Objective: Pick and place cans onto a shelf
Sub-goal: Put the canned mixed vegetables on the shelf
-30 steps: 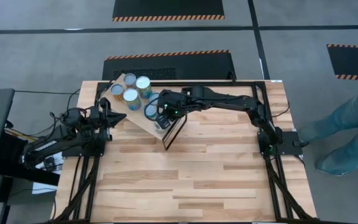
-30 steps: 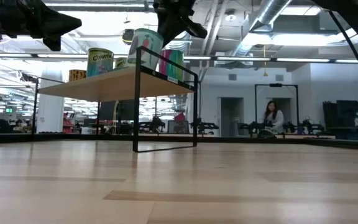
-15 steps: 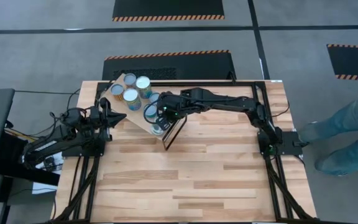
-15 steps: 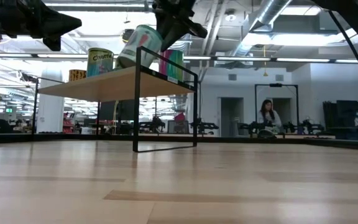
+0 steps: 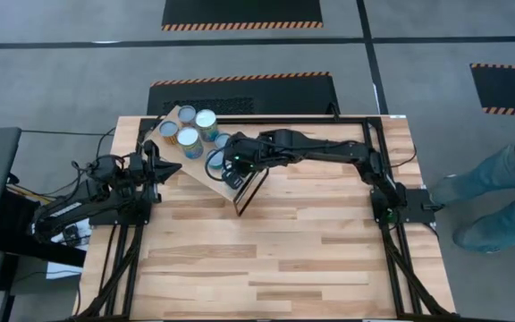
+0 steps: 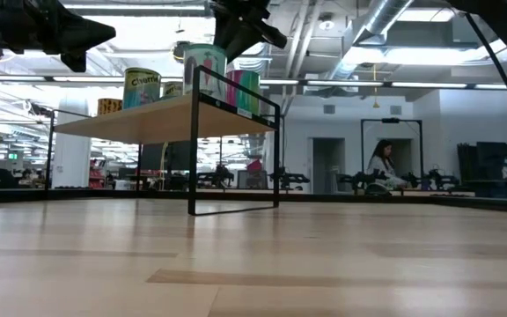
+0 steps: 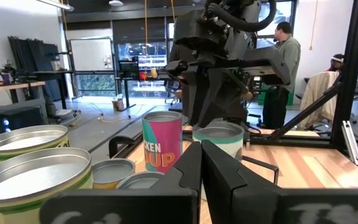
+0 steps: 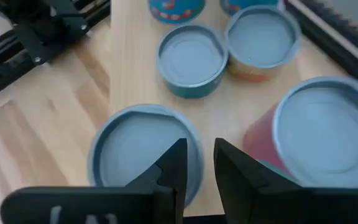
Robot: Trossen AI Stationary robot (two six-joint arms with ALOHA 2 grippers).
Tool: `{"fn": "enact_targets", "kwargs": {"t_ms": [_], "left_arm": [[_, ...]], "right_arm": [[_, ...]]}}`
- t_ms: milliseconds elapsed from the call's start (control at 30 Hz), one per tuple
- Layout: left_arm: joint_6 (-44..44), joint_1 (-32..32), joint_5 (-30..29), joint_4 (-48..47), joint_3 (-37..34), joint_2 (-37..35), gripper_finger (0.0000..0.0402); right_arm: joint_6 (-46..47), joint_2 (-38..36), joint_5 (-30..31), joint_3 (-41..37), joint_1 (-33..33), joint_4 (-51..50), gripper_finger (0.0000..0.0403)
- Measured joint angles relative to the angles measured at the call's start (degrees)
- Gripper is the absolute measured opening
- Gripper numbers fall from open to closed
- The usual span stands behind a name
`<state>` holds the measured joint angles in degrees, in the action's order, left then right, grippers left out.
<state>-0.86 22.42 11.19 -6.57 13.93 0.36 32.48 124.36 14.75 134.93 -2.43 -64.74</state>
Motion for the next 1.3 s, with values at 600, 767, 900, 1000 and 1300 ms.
{"fn": "enact_targets", "kwargs": {"t_ms": [600, 767, 900, 1000, 1300], "left_arm": [[0.0, 0.0, 0.0, 0.0, 0.0, 0.0, 0.0], [0.0, 0.0, 0.0, 0.0, 0.0, 0.0, 0.0], [0.0, 0.0, 0.0, 0.0, 0.0, 0.0, 0.0], [0.0, 0.0, 0.0, 0.0, 0.0, 0.0, 0.0], [0.0, 0.0, 0.0, 0.0, 0.0, 0.0, 0.0]], "right_arm": [[-14.8, -0.3, 4.2, -1.4, 4.7, 3.8, 0.0017], [-14.1, -0.3, 3.2, -1.4, 3.8, 4.0, 0.0009], [-14.1, -0.3, 2.9, -1.4, 3.4, 4.0, 0.0006], [-13.6, -0.3, 0.6, -1.4, 3.4, 3.9, 0.0012], [-13.4, -0.3, 0.1, -1.4, 3.4, 3.9, 0.0008]]}}
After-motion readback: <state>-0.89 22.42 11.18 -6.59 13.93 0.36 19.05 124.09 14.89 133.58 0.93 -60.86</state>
